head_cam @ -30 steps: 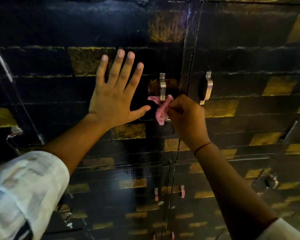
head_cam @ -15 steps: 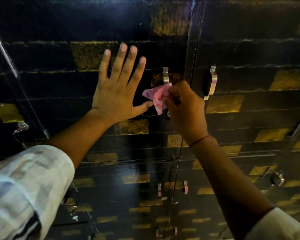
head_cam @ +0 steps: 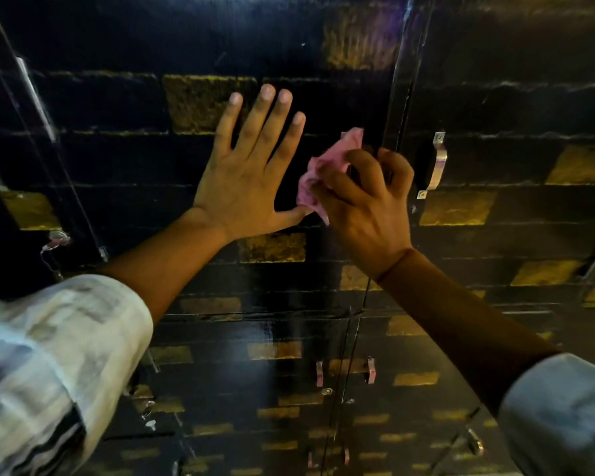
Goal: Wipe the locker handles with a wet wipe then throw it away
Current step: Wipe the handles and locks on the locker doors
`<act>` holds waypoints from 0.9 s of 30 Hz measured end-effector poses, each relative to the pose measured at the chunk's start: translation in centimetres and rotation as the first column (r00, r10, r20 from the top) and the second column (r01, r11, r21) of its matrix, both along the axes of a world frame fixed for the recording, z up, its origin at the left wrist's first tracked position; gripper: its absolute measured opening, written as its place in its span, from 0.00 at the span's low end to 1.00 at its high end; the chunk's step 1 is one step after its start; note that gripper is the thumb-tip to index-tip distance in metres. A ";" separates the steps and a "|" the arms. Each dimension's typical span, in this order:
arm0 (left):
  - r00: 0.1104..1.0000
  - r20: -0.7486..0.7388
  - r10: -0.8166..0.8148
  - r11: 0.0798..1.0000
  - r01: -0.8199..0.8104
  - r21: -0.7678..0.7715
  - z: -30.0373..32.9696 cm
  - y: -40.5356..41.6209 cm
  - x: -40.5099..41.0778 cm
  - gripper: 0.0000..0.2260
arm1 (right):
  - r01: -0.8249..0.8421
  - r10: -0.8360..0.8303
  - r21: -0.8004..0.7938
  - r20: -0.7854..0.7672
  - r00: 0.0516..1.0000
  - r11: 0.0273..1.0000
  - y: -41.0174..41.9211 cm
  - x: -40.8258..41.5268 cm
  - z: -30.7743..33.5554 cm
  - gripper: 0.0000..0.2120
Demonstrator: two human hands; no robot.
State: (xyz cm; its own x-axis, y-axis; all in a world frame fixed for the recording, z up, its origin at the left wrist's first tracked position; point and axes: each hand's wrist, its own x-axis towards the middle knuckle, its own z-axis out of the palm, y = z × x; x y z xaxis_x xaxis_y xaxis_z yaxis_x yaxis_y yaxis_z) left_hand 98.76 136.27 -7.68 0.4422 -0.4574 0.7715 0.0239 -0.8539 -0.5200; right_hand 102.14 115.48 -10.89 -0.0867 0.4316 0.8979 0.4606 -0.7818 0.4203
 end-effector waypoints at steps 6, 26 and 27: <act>1.000 -0.023 -0.012 1.000 0.013 0.020 0.0 0.0 -0.2 0.54 | -0.023 0.015 -0.128 -0.067 0.998 0.992 -1.4 -0.7 -0.9 0.05; 0.996 -0.078 0.042 0.999 -0.041 0.019 -0.1 0.0 -0.4 0.59 | -0.189 0.353 0.353 -0.493 0.795 0.917 -2.3 -1.0 0.1 0.03; 0.996 -0.077 0.036 0.999 -0.034 0.016 -0.1 0.0 -0.3 0.59 | -0.196 0.433 0.455 -0.505 0.747 0.868 -2.2 -1.3 0.5 0.03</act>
